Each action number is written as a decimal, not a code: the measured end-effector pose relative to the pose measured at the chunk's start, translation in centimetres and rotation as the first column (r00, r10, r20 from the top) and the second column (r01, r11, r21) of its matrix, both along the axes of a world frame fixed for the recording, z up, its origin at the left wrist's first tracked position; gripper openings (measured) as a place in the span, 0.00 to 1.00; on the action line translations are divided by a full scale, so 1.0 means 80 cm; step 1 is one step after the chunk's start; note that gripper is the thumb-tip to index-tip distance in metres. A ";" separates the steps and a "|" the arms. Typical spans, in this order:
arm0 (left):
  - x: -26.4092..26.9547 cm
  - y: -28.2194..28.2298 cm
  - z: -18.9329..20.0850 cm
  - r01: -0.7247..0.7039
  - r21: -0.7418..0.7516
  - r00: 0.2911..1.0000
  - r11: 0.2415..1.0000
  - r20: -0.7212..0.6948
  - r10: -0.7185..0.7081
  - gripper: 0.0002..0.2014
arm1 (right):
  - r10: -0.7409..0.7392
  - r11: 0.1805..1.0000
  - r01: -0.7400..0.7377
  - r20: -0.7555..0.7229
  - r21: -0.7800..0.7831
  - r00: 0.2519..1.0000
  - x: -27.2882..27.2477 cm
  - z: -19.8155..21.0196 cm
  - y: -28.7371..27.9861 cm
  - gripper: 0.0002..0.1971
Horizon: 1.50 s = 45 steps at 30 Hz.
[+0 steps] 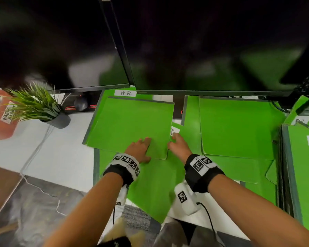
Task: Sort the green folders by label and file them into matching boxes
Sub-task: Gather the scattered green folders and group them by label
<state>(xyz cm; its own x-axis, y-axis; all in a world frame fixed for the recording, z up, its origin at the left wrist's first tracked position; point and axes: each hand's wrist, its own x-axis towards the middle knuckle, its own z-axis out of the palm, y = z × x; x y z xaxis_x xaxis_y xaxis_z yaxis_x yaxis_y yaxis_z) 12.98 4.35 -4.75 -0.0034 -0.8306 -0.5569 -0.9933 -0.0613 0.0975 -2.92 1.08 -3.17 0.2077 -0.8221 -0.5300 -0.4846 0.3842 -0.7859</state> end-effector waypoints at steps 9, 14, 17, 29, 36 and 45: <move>0.022 0.009 -0.001 -0.002 -0.071 0.998 0.997 -0.057 -0.002 0.46 | -0.299 0.940 0.255 0.190 0.225 0.935 0.034 -0.005 -0.008 0.14; 0.040 0.015 0.013 0.137 -0.321 0.990 0.937 0.029 -0.135 0.19 | -0.137 0.988 0.097 0.398 0.119 0.907 0.022 0.045 -0.013 0.13; 0.055 0.013 0.015 0.065 -0.434 0.997 0.899 -0.015 -0.080 0.16 | -0.045 0.999 0.037 0.402 0.029 0.915 0.020 0.075 -0.025 0.13; 0.089 0.026 -0.006 -0.081 -0.081 0.982 0.993 0.164 0.093 0.40 | -0.262 0.900 0.151 0.231 0.409 0.937 0.048 0.017 -0.002 0.20; 0.086 0.019 -0.006 -0.046 -0.092 0.983 0.995 0.171 0.061 0.41 | -0.329 0.861 0.216 0.180 0.460 0.927 0.066 0.012 -0.007 0.08; 0.092 0.014 0.006 -0.059 -0.267 0.979 0.962 0.175 0.109 0.32 | -0.320 0.871 0.062 0.468 0.487 0.824 0.104 0.068 -0.006 0.07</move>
<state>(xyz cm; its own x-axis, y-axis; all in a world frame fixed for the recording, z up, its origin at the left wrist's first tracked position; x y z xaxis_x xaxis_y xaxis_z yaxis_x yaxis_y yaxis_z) 20.30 5.49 -4.24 0.1558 -0.9390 -0.3064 -0.9876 -0.1426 -0.0652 5.39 0.61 2.25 0.4185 -0.5858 -0.6941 0.0677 0.7822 -0.6194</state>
